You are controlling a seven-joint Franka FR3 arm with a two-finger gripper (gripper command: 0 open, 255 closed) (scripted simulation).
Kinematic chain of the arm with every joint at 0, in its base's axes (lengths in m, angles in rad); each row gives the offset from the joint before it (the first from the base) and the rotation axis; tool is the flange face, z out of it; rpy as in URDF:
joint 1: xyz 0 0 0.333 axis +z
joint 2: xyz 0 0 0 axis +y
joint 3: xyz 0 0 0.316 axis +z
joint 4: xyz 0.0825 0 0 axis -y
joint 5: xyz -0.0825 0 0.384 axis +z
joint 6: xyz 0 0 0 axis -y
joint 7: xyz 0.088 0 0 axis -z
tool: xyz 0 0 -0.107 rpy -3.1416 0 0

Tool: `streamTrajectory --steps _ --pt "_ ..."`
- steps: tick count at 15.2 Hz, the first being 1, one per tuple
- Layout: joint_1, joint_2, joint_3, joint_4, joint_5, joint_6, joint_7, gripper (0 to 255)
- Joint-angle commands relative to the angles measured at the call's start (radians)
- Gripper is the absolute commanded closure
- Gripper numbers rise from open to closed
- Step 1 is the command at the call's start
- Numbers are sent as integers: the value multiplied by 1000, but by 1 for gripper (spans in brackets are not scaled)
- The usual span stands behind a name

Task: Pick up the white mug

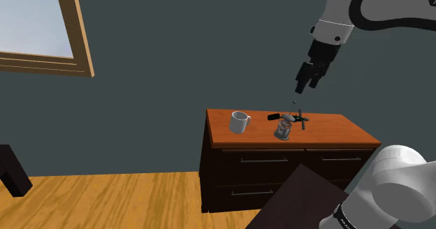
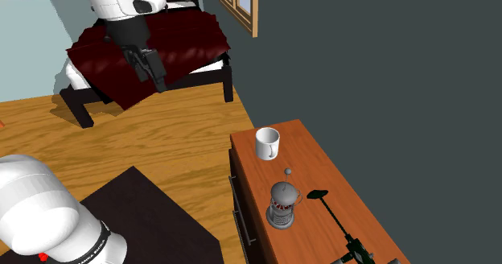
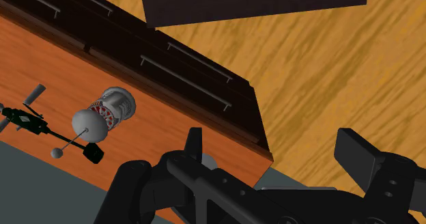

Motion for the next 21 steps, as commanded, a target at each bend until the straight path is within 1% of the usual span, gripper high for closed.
streamTrajectory --steps 1,6,11,16,21 --pt "0 0 0 0 0 0 0 0" --pt "-6 115 -32 -49 -12 169 -18 0" --pt "-11 259 -64 -61 -18 331 -37 0" --pt "-14 426 -93 -38 -12 481 -61 0" --pt "-14 608 -118 20 9 609 -92 0"
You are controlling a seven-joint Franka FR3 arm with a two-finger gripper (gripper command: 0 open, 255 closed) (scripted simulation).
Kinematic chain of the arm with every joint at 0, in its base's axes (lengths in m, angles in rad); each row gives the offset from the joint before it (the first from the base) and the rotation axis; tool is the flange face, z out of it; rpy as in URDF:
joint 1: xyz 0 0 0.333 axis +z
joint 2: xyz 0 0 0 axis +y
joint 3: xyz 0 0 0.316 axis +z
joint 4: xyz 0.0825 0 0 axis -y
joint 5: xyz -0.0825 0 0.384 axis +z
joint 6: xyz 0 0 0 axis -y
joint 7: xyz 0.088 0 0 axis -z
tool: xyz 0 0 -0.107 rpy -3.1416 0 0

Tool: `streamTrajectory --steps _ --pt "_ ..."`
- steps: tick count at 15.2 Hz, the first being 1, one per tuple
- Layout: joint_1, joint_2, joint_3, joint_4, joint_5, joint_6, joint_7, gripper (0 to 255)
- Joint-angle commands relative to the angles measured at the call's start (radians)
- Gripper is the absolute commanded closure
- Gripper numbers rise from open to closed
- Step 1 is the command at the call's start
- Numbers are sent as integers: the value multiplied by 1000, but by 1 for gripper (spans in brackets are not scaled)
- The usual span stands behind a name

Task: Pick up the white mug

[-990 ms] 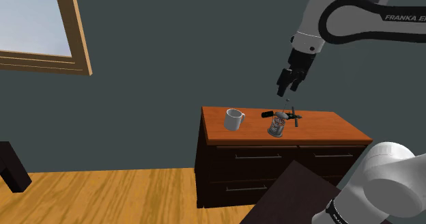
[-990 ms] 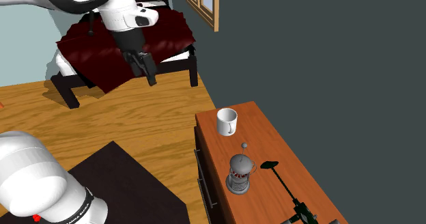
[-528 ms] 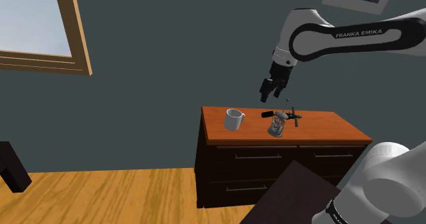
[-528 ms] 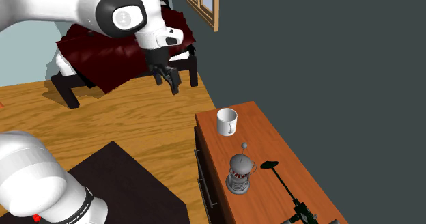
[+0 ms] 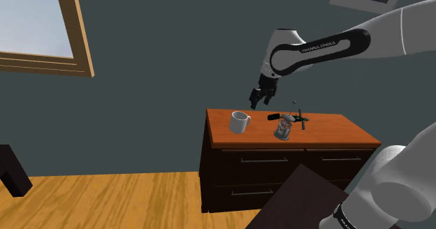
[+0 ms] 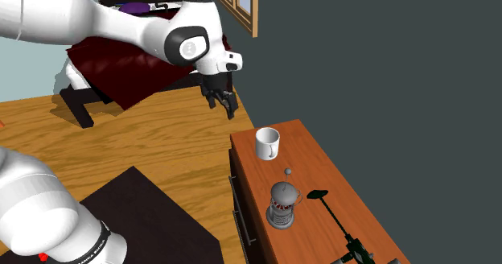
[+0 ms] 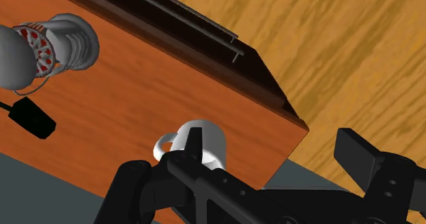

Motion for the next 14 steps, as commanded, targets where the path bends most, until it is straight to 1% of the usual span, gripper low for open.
streamTrajectory --steps 1,8,14 --pt "-3 73 -12 19 10 57 -18 0" --pt "-14 342 -27 166 72 181 -76 0" --pt "-40 577 -18 345 131 237 -124 0"
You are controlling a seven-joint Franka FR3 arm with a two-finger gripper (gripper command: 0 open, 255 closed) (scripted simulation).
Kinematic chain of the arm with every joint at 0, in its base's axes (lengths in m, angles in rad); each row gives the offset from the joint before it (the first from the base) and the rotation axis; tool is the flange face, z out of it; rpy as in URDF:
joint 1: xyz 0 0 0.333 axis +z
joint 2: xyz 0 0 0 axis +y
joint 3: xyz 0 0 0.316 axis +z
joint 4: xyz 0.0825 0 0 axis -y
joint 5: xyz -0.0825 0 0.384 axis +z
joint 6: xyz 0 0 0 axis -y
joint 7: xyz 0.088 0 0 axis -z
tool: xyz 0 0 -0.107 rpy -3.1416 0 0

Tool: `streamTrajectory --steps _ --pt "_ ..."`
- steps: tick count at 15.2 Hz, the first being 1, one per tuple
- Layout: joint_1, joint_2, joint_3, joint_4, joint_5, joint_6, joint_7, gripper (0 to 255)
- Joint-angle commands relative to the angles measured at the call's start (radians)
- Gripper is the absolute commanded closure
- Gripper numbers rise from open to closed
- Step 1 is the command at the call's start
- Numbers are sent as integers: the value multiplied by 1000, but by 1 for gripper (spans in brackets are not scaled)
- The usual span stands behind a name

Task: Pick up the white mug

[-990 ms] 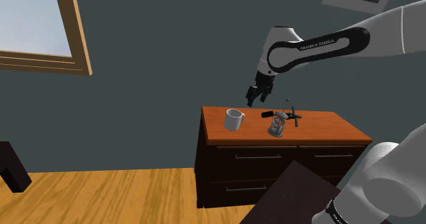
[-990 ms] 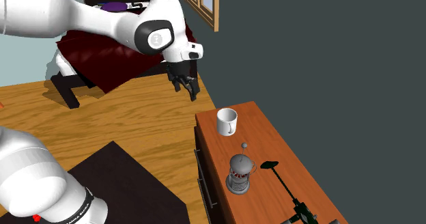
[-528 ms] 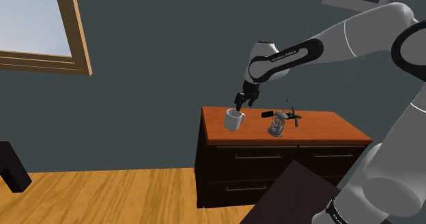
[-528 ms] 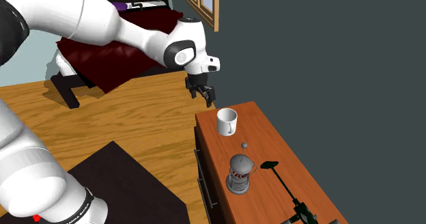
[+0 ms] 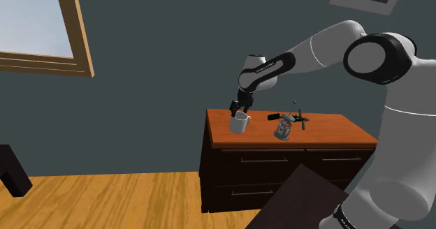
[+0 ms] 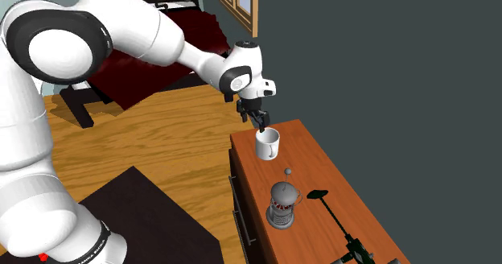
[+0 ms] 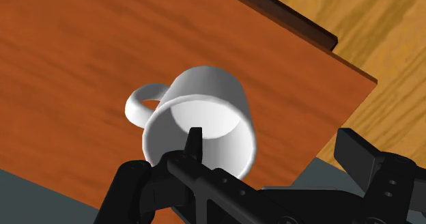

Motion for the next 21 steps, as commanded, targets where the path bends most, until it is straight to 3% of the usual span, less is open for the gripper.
streamTrajectory --steps 1,3,12,13,21 --pt "-10 80 6 69 18 11 -13 0" --pt "-20 143 12 127 29 16 -22 0" --pt "-26 210 20 118 42 92 -29 0" --pt "-25 210 20 118 41 92 -28 255" --pt "-26 210 20 118 42 92 -29 255"
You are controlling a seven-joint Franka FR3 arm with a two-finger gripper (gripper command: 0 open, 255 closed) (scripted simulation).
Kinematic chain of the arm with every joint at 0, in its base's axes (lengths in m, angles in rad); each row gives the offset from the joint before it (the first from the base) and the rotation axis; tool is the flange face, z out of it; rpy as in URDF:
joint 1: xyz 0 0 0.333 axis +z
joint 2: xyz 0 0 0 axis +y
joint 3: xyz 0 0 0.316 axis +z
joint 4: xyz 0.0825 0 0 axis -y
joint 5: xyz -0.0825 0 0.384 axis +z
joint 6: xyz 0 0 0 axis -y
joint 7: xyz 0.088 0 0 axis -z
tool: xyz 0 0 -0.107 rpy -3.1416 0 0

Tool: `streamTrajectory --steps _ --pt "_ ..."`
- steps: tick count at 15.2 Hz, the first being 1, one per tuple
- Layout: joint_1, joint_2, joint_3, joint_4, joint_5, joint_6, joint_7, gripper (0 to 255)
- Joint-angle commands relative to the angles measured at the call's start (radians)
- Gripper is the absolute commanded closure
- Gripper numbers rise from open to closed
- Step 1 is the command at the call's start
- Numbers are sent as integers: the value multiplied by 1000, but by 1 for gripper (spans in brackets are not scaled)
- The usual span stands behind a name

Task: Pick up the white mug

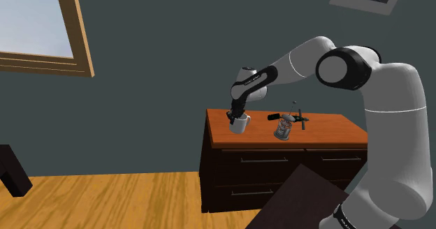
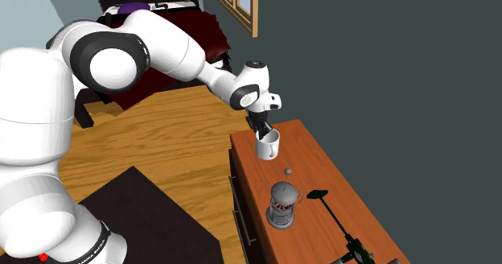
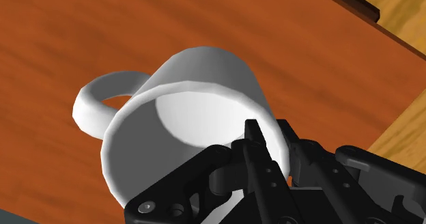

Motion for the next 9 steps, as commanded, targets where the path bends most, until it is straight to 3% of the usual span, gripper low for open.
streamTrajectory --steps 1,9 --pt "-1 1 0 0 0 0 -1 255" --pt "6 -70 -9 10 -13 -79 7 255"
